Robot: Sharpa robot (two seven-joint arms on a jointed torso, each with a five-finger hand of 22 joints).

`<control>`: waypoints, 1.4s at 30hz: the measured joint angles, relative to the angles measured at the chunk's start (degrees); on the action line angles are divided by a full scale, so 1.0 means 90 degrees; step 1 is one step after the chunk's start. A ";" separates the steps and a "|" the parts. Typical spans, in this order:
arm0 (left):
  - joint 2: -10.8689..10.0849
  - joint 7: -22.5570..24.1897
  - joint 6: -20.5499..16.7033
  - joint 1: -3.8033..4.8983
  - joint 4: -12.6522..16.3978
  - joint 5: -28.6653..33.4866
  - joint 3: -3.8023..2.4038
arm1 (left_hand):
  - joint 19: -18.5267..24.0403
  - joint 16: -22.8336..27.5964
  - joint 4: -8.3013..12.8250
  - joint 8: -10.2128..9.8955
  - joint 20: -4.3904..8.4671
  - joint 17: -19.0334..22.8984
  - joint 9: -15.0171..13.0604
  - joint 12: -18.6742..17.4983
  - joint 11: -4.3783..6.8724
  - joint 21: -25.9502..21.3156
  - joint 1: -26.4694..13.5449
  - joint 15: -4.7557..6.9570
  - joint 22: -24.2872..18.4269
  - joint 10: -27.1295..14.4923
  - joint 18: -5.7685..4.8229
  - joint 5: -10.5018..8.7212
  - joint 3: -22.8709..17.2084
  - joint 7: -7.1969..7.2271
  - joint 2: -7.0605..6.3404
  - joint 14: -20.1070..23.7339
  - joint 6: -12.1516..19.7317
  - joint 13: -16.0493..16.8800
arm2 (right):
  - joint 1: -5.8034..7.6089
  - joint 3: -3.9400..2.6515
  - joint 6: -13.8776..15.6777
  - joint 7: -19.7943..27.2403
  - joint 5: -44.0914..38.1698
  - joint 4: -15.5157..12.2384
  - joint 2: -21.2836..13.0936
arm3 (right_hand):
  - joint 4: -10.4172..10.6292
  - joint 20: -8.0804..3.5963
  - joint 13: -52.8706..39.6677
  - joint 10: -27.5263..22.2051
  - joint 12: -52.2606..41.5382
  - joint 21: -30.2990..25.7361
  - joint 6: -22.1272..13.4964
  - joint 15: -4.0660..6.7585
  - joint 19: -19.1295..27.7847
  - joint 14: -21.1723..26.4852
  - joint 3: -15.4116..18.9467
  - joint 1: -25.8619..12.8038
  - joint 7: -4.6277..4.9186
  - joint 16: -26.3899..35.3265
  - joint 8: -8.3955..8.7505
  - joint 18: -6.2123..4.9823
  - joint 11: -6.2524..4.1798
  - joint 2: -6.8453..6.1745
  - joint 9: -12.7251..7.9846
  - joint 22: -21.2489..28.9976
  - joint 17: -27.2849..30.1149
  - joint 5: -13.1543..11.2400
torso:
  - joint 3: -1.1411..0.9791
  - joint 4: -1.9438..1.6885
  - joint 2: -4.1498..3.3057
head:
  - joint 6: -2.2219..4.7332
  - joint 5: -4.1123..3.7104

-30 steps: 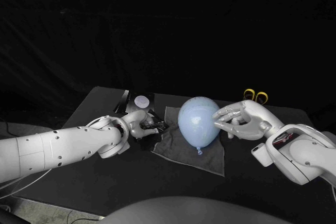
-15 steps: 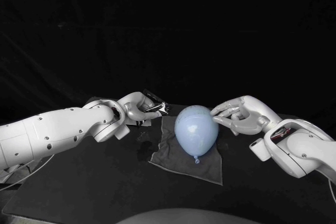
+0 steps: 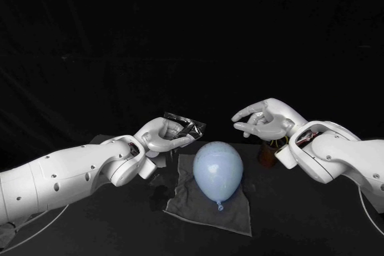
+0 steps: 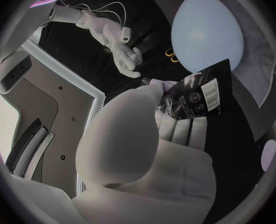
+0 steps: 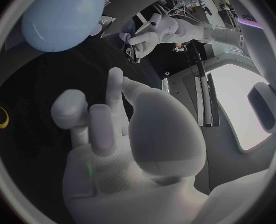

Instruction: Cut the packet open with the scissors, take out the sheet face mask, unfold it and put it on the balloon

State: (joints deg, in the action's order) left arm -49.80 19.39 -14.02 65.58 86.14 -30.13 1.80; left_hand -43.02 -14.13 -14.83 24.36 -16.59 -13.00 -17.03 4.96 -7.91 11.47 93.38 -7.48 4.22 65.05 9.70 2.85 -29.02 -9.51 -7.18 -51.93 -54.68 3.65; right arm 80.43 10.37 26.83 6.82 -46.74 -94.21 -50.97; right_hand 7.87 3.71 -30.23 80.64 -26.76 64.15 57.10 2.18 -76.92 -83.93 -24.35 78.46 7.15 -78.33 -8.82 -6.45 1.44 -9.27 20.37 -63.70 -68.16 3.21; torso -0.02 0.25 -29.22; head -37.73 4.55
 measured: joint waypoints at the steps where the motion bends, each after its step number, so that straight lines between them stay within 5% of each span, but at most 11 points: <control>1: 0.0040 0.0111 -0.0003 -0.0011 -0.0021 0.0112 0.0000 | 0.0000 0.0000 0.0000 0.0000 0.0000 0.0000 0.0000 -0.0009 -0.0009 0.0000 -0.0003 0.0000 0.0000 0.0009 -0.0001 0.0000 0.0000 0.0000 0.0003 0.0000 0.0000 0.0000 | 0.0037 -0.0004 -0.0025 -0.0057 -0.0029 0.0050 0.0060 | 0.0015 0.0027 -0.1208 -0.0174 -0.1070 0.0114 -0.0001 0.0000 -0.0030 0.0000 0.0055 -0.0049 0.0000 -0.0103 0.0040 0.0002 0.0030 0.0048 -0.0024 -0.0135 -0.0118 -0.0014 | 0.0000 0.0000 -0.0001 | 0.0048 -0.0029; 6: 0.0201 0.0570 -0.0011 -0.0050 -0.0093 0.0619 0.0000 | 0.0000 0.0000 0.0000 0.0000 0.0000 -0.0003 0.0000 -0.0010 -0.0009 0.0000 -0.0068 0.0000 -0.0007 0.0009 -0.0002 0.0000 0.0000 -0.0001 0.0033 0.0000 0.0002 0.0000 | 0.0183 -0.0025 -0.0142 -0.0393 -0.0217 0.0286 0.0392 | 0.0146 0.0056 -0.3168 -0.0241 -0.2978 0.0432 -0.0063 0.0000 -0.0119 0.0000 0.0187 -0.0226 0.0040 -0.0417 0.0097 0.0006 0.0068 0.0076 -0.0057 -0.0505 -0.0568 -0.0014 | 0.0000 0.0001 -0.0007 | 0.0185 -0.0169; 17: 0.0396 0.0944 0.0002 -0.0070 -0.0203 0.0956 -0.0002 | 0.0001 0.0001 0.0000 -0.0007 0.0000 -0.0006 0.0000 -0.0035 -0.0009 0.0000 -0.0084 0.0000 -0.0007 0.0008 -0.0004 -0.0001 0.0001 -0.0002 0.0033 0.0000 0.0004 0.0000 | 0.0243 -0.0032 -0.0156 -0.0807 -0.0472 0.0398 0.0765 | 0.0259 0.0078 -0.3562 -0.0262 -0.3306 0.0452 -0.0092 -0.0018 -0.0141 -0.0015 0.0301 -0.0342 0.0067 -0.0496 0.0128 0.0034 0.0090 0.0059 -0.0066 -0.0566 -0.0700 -0.0014 | -0.0012 0.0001 -0.0014 | 0.0350 -0.0363; 30: 0.0498 0.1005 -0.0053 -0.0083 -0.0331 0.0472 -0.0002 | -0.0022 0.0025 0.0061 0.0007 -0.0023 -0.0010 0.0000 -0.0058 -0.0010 0.0000 -0.0093 0.0000 -0.0014 0.0008 -0.0006 -0.0002 -0.0027 0.0021 0.0024 0.0001 0.0029 -0.0001 | 0.0282 -0.0087 -0.0083 -0.0812 -0.0293 0.0342 0.0908 | 0.0498 0.0102 -0.3930 -0.0220 -0.3677 0.0560 -0.0127 -0.0040 -0.0163 0.0011 0.0539 -0.0553 0.0081 -0.0616 0.0128 0.0036 0.0132 0.0102 -0.0066 -0.0701 -0.0770 -0.0013 | -0.0009 -0.0007 -0.0005 | 0.0421 -0.0364; 42: 0.0532 0.1010 -0.0121 -0.0090 -0.0343 0.0035 -0.0001 | -0.0022 0.0025 0.0078 0.0012 -0.0023 -0.0012 0.0000 -0.0058 -0.0010 0.0000 -0.0093 -0.0001 -0.0013 0.0007 -0.0008 -0.0007 -0.0009 0.0022 0.0023 0.0001 0.0031 -0.0001 | 0.0303 -0.0100 -0.0209 -0.0768 -0.0170 0.0370 0.1011 | 0.0523 0.0111 -0.4117 -0.0178 -0.3874 0.0621 -0.0127 -0.0040 -0.0199 0.0012 0.0564 -0.0585 0.0079 -0.0679 0.0128 0.0038 0.0127 0.0135 -0.0066 -0.0778 -0.0754 -0.0013 | 0.0000 -0.0015 -0.0012 | 0.0406 -0.0369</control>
State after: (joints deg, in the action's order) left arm -45.01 28.49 -15.11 64.77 83.05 -29.81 1.79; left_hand -43.21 -13.90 -14.13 24.47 -16.80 -13.10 -17.03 4.44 -8.00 11.47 92.55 -7.48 4.10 65.12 9.63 2.78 -29.10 -9.31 -6.97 -51.92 -54.40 3.64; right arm 83.16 9.47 24.94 -0.09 -48.27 -90.88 -41.87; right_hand 12.57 4.71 -67.29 79.04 -61.63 69.73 55.95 1.82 -78.72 -83.82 -19.28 73.19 7.87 -84.44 -7.67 -6.11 2.58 -8.05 19.78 -70.69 -74.95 3.09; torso -0.02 0.12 -29.33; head -34.07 1.23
